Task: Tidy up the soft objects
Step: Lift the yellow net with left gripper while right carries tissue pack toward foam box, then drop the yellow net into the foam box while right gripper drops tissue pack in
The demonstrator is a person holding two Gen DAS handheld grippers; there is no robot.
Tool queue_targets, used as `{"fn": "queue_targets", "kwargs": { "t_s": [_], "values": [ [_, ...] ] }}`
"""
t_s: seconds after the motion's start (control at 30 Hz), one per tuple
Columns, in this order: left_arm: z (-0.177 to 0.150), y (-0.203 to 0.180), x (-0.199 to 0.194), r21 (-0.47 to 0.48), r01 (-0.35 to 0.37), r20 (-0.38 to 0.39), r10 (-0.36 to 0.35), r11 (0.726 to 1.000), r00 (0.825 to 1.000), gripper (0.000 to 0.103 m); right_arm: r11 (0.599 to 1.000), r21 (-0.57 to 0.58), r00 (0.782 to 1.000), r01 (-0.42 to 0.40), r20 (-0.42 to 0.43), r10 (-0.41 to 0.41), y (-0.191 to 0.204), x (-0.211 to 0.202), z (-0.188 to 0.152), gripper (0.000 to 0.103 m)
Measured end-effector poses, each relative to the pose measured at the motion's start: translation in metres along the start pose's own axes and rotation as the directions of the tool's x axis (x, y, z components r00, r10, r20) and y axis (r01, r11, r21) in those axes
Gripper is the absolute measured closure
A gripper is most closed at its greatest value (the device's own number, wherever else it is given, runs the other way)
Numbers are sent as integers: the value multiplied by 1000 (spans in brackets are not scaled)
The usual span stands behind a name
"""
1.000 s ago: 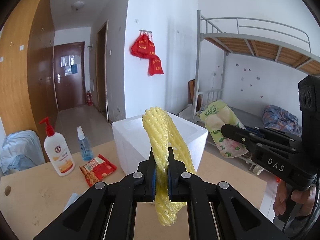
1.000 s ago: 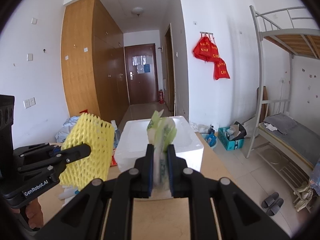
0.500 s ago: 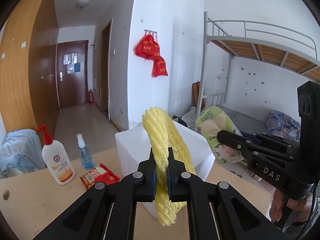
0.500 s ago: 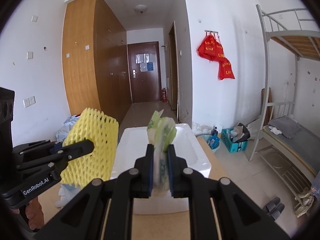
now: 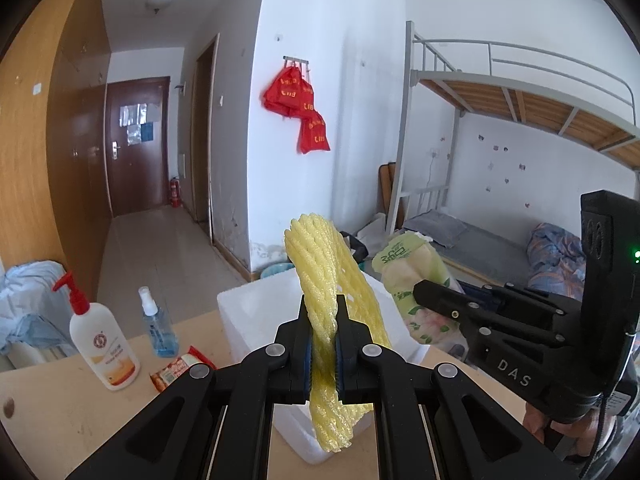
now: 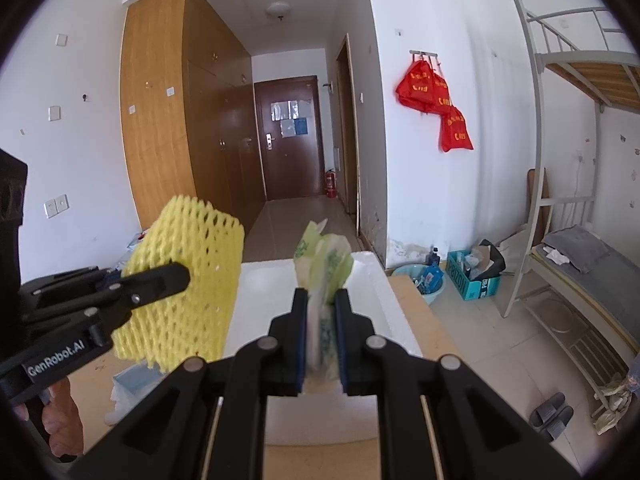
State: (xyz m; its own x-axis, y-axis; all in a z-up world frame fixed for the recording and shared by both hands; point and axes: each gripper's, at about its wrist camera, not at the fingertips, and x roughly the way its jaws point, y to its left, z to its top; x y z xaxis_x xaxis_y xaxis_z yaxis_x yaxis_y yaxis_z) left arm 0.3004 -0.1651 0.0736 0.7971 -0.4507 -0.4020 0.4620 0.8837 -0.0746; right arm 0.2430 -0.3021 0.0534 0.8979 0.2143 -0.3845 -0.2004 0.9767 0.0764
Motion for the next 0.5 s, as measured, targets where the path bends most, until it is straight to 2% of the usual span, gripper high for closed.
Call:
{"fn": "queue_targets", "kwargs": {
  "t_s": [0.5],
  "values": [
    [9, 2, 44, -6, 3, -48, -3, 1000, 999, 95, 1000, 6, 1000, -4, -27, 5, -8, 22, -1, 87]
  ]
}}
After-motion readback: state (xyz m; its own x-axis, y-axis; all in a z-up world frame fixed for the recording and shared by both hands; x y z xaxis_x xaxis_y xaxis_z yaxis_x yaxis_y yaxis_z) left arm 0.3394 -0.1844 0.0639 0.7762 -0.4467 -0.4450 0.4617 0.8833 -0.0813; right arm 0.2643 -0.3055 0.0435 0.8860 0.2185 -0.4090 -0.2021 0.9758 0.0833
